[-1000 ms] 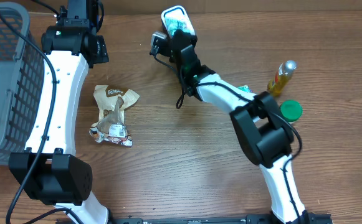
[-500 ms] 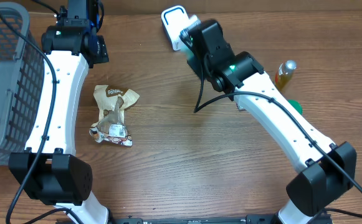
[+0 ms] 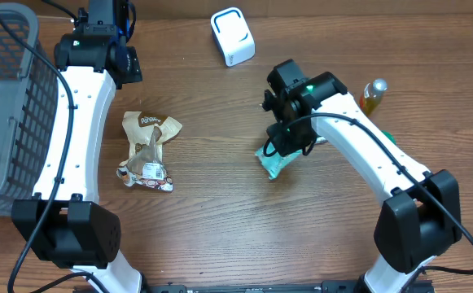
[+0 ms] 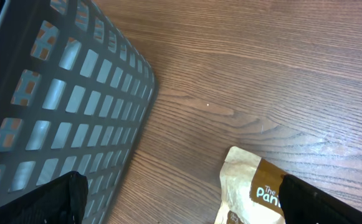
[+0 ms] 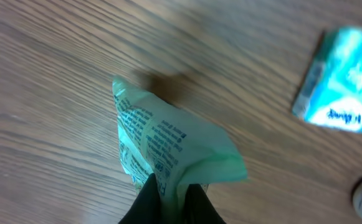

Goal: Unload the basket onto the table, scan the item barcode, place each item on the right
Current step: 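Carry the wipes pack right and release it on the table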

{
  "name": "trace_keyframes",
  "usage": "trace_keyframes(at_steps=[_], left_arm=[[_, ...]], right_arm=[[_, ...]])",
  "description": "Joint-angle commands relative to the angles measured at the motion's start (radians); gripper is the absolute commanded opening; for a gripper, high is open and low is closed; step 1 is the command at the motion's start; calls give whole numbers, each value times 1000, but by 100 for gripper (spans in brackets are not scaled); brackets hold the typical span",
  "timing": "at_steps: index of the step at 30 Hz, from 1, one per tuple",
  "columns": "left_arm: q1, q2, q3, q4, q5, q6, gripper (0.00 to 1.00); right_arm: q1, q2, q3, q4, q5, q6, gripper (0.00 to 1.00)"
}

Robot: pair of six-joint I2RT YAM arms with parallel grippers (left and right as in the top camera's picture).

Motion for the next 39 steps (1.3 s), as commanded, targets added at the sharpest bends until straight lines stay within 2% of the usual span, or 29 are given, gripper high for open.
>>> trace_keyframes(at_steps=[1,3,4,6,7,9,10,12,17,22,30,33,37,39], left_arm=[[-5,-19,16,1,-13,8,100],[-5,-19,16,1,-13,8,100],[-5,-19,16,1,-13,8,100],[-5,-19,16,1,-13,8,100],[-5,-19,16,1,-13,8,100],[-5,-19,16,1,-13,8,100],[-5,-19,16,1,-13,8,100],[-5,-19,16,1,-13,8,100],[-5,-19,16,1,-13,8,100],[-5,-19,16,1,-13,8,99],[-5,-19,16,1,-13,8,100],[-5,-19,16,1,-13,8,100],[-5,-19,16,1,-13,8,100],[-5,-19,16,1,-13,8,100]], right_arm=[[-13,-3,-45,50,36,2,42],[-15,-3,-58,109,93,2,49],[-15,-3,-59,151,129,4,68],[-15,-3,-60,211,134,33,69],[-15,-3,-60,264,100,108,68],[-13,-3,-60,297,11,191,55],[-11,-3,-60,307,-37,265,38],[0,-3,-69,317,-46,403,15],[50,-3,-204,497,-45,561,8],[106,-3,-344,615,-44,568,8],[85,-3,-358,406,-45,561,9],[63,-3,-349,291,-43,481,9],[7,-3,-275,93,90,468,11],[-8,-3,-243,77,83,468,11]])
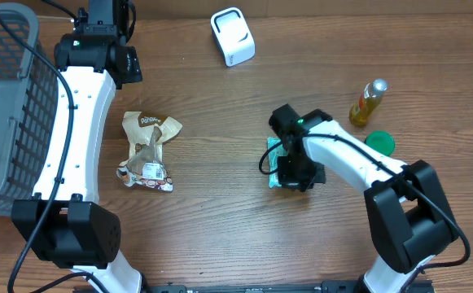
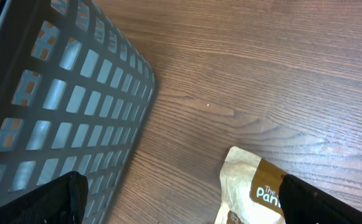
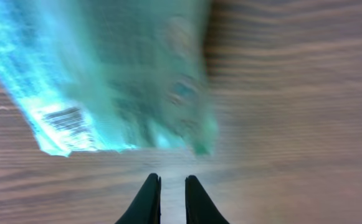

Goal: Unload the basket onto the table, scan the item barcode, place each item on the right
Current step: 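Carry the wipes pack right and release it on the table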

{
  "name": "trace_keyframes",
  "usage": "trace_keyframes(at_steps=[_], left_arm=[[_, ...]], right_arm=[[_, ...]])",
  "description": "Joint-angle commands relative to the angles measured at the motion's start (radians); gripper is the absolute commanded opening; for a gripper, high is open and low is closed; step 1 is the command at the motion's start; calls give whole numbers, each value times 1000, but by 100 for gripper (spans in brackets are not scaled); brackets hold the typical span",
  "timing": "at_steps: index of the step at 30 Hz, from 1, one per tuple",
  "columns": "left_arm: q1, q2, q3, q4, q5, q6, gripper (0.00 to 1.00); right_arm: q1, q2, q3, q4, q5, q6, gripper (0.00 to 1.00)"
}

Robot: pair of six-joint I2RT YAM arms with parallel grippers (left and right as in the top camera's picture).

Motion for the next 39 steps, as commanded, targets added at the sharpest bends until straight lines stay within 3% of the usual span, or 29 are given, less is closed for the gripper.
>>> trace_keyframes(at_steps=[1,7,12,15,28,37,39], left_arm=[[-5,-19,16,1,-13,8,100],[-5,-19,16,1,-13,8,100],[-5,-19,16,1,-13,8,100],[-5,-19,16,1,-13,8,100],[-5,-19,16,1,-13,8,99],[-5,-19,16,2,-13,8,100],[-5,-19,16,1,-13,8,100]], right_arm=[[-29,-9,96,-13,29,-18,11],[31,-9,122,95,-179,-18,11],[125,-9,111,354,-163,-32,8],[174,1,84,473,-9,98,7],[105,4,-24,496,106,156,7],[6,4,-23,443,93,147,13],[7,4,-19,472,8,89,14]])
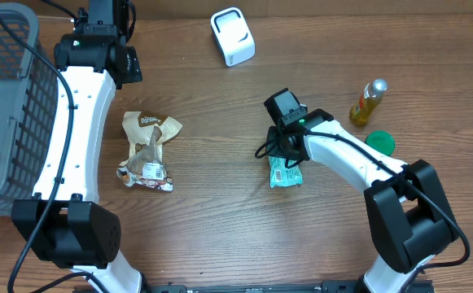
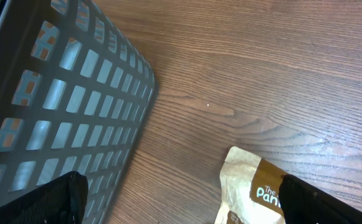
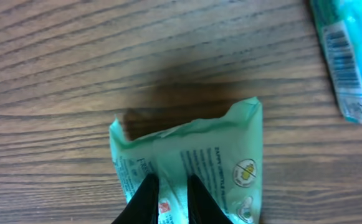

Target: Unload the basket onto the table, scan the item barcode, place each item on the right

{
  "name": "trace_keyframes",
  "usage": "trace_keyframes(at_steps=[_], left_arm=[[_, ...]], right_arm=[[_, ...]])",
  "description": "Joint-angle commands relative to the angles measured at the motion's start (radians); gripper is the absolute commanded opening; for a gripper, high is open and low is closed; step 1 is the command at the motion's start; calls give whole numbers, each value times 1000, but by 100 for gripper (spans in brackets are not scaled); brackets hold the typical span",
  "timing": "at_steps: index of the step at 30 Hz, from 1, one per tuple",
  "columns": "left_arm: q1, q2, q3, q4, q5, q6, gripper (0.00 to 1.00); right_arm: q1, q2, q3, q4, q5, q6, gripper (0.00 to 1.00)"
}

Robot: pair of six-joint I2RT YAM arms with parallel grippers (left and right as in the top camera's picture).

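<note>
My right gripper (image 3: 168, 186) is shut on a fold of a light green printed packet (image 3: 205, 155), which it holds just above the wood. A teal packet (image 3: 349, 56) with its barcode label face up lies beside it, and shows in the overhead view as the teal packet (image 1: 285, 172) just past the right gripper (image 1: 278, 150). The white barcode scanner (image 1: 232, 37) stands at the far edge. My left gripper (image 2: 181, 202) is open over bare wood, far from both packets.
A grey mesh basket (image 1: 4, 106) fills the left side. A crumpled brown paper snack bag (image 1: 148, 150) lies left of centre. A yellow bottle (image 1: 369, 99) and a green lid (image 1: 380, 142) stand on the right. The table (image 1: 220, 228) is brown wood.
My right gripper was nearly shut with nothing between its fingers, low over the teal packet. Now it sits a little farther back, shut on the green packet. The left arm has not moved.
At first my right gripper held the green packet by a fold, with the teal packet lying off to the side. Then its fingers held nothing, over the teal packet's barcode side. Now it pinches the green packet again. The left arm stayed still throughout.
</note>
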Motion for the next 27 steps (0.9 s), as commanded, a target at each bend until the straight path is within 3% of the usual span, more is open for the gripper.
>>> trace_keyframes(at_steps=[1,4,6,10,12,13,27], left_arm=[[-5,-19,16,1,-13,8,99],[-5,-18,16,1,-13,8,100],[-5,-19,16,1,-13,8,100],[-5,-19,16,1,-13,8,100],[-5,-19,16,1,-13,8,100],[-5,-19,16,1,-13,8,100],[-5,-19,16,1,-13,8,100]], right_arm=[[3,3,-2,37,-106,-62,15],[31,3,-2,96,-190,-74,22],[68,3,-2,146,-216,-77,37],[145,3,-2,193,-214,-104,55],[165,3,-2,190,-193,-104,81],[178,3,-2,190,-195,-103,100],[182,3,-2,190,-195,-103,100]])
